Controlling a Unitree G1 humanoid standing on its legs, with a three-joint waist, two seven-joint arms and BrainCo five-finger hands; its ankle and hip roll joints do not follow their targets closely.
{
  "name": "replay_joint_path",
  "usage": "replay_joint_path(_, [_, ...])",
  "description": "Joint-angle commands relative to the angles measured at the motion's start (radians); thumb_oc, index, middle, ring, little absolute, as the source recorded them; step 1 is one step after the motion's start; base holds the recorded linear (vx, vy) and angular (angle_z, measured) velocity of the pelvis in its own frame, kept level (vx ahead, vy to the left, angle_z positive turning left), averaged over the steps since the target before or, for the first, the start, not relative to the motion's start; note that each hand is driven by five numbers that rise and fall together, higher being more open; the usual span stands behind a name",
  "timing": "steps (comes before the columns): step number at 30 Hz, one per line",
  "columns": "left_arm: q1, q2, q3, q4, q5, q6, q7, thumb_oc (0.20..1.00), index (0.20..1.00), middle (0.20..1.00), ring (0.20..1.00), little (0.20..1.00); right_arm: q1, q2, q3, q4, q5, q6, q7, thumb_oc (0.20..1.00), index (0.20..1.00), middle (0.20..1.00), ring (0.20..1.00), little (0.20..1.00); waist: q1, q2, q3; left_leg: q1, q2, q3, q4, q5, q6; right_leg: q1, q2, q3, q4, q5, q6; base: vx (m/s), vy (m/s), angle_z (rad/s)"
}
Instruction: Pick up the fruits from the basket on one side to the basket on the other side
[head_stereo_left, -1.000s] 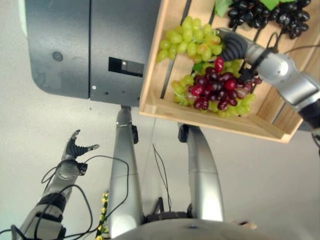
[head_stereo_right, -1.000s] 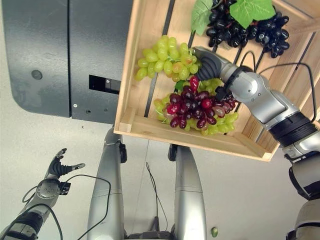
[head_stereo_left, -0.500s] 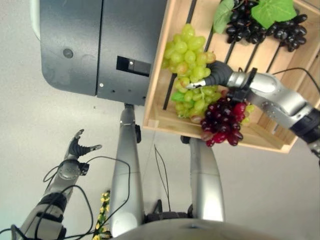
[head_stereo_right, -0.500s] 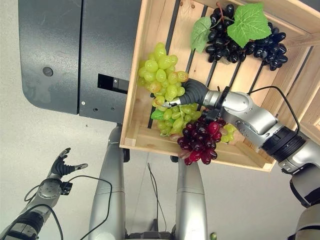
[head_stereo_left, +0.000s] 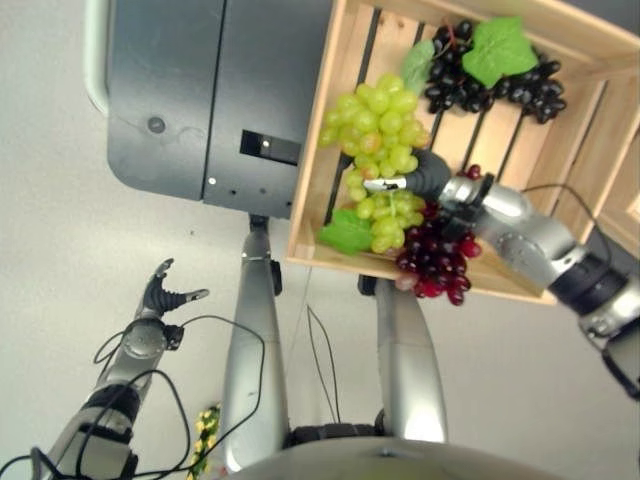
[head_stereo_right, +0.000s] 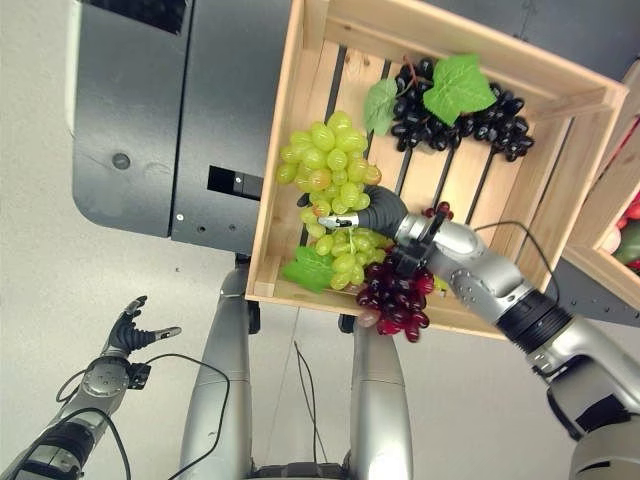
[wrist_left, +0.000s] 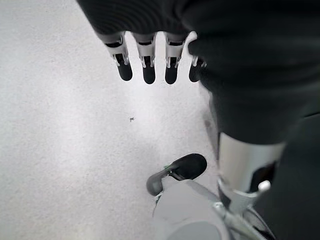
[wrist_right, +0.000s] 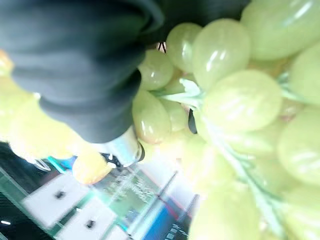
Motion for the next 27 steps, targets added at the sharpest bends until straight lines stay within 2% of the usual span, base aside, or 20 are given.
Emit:
replay_joint_path(1, [0.037,-0.027,0.03,-0.013,-0.003,0.004,-0.003,1.0,1.0,1.0,1.0,1.0,0.029,0.015,-0.042,-0.079,0.055,-0.066,-0.003,0.2,0.2,0.2,0.2,0.2,-0.034,0.05,0.001,0.043,-0.005,-0.003,-0.009,0.002,0.001,0.111,-0.018,0.008,-0.056,0.008,0.09,0.0,0.0,0.0])
replay_joint_path(3, [0.035,-0.031,0.037,-0.018,0.001,0.004,-0.005,1.0,1.0,1.0,1.0,1.0,0.077,0.045,-0.093,-0.071,0.059,-0.072,-0.015,0.2,0.2,0.2,0.2,0.2,-0.033,0.054,0.001,0.118,-0.009,-0.002,-0.032,0.004,-0.001,0.189,-0.025,-0.001,-0.07,0.008,0.096,0.01,-0.008,0.06])
replay_joint_path(12, [0.109,-0.042,0.079,-0.068,0.009,0.006,-0.025,1.0,1.0,1.0,1.0,1.0,0.133,0.05,-0.183,-0.061,0.055,-0.081,-0.04,0.2,0.2,0.2,0.2,0.2,-0.025,0.058,0.001,0.24,-0.009,-0.003,-0.073,0.006,0.007,0.314,-0.029,-0.013,-0.121,0.008,0.1,0.0,0.008,0.05])
replay_joint_path(20, [0.12,-0.068,0.081,-0.068,0.02,0.01,-0.034,1.0,1.0,1.0,1.0,1.0,0.157,0.063,-0.221,-0.067,0.053,-0.084,-0.054,0.2,0.2,0.2,0.2,0.2,-0.021,0.06,0.001,0.307,-0.01,-0.004,-0.1,0.01,0.007,0.385,-0.032,-0.023,-0.146,0.006,0.101,0.0,0.0,0.0])
replay_joint_path(27, [0.117,-0.071,0.082,-0.105,0.027,0.004,-0.038,1.0,1.0,1.0,1.0,1.0,0.192,0.038,-0.258,-0.113,0.035,-0.084,-0.053,0.2,0.2,0.2,0.2,0.2,-0.017,0.057,0.001,0.374,-0.012,-0.014,-0.111,0.009,0.007,0.464,-0.039,-0.039,-0.156,0.001,0.102,0.01,-0.005,0.04])
